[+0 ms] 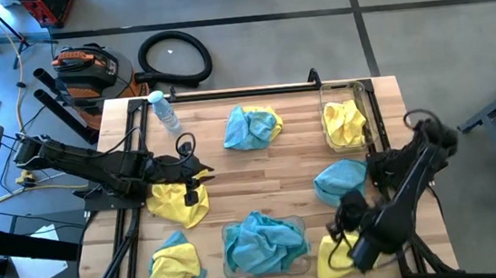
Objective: Sort microfiber towel by color & place in baskets
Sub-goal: Put the yellow microfiber towel into the top transparent bin
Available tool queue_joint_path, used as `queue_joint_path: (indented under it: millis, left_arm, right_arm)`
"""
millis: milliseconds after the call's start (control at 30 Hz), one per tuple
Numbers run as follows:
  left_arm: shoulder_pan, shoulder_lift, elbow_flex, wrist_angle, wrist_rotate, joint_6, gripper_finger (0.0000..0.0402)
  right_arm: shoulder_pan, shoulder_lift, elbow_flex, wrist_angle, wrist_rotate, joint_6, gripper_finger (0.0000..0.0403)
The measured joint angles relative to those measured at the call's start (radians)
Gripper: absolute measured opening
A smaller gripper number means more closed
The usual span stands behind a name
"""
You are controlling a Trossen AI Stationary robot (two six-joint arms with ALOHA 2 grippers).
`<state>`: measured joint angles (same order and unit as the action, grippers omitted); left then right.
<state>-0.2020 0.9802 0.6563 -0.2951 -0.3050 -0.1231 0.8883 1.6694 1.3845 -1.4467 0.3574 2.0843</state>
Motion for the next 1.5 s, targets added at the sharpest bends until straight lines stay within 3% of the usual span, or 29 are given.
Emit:
queue_joint_path:
  millis: [333, 433, 600, 867, 1067, 1267, 1500]
  left_arm:
    - [0.0, 0.0, 0.004, -0.028, -0.028, -0.081, 0.0087]
    - [0.0, 0.0, 0.064, -0.211, -0.054, -0.15, 0.0087]
    - [0.003, 0.0, 0.138, -0.532, -0.116, -0.452, 0.0087]
    - [0.005, 0.003, 0.101, -0.701, 0.015, -0.678, 0.0093]
    - [0.005, 0.004, 0.098, -0.805, 0.049, -0.797, 0.0135]
    - [0.005, 0.027, 0.023, -0.76, 0.107, -0.818, 0.0184]
    - [0.005, 0.086, -0.104, -0.601, 0.181, -0.868, 0.0197]
  right_arm:
    - [-0.059, -0.272, -0.457, 0.251, 0.35, -0.099, 0.0073]
    - [-0.093, -0.308, -0.556, 0.336, 0.395, -0.122, 0.0073]
    - [-0.143, -0.318, -0.66, 0.481, 0.42, -0.182, 0.0073]
    - [-0.162, -0.317, -0.713, 0.622, 0.433, -0.327, 0.0073]
    - [-0.162, -0.317, -0.713, 0.623, 0.527, -0.383, 0.0073]
    - [-0.162, -0.317, -0.713, 0.62, 0.495, -0.384, 0.0073]
    - [-0.162, -0.317, -0.713, 0.625, 0.48, -0.384, 0.0073]
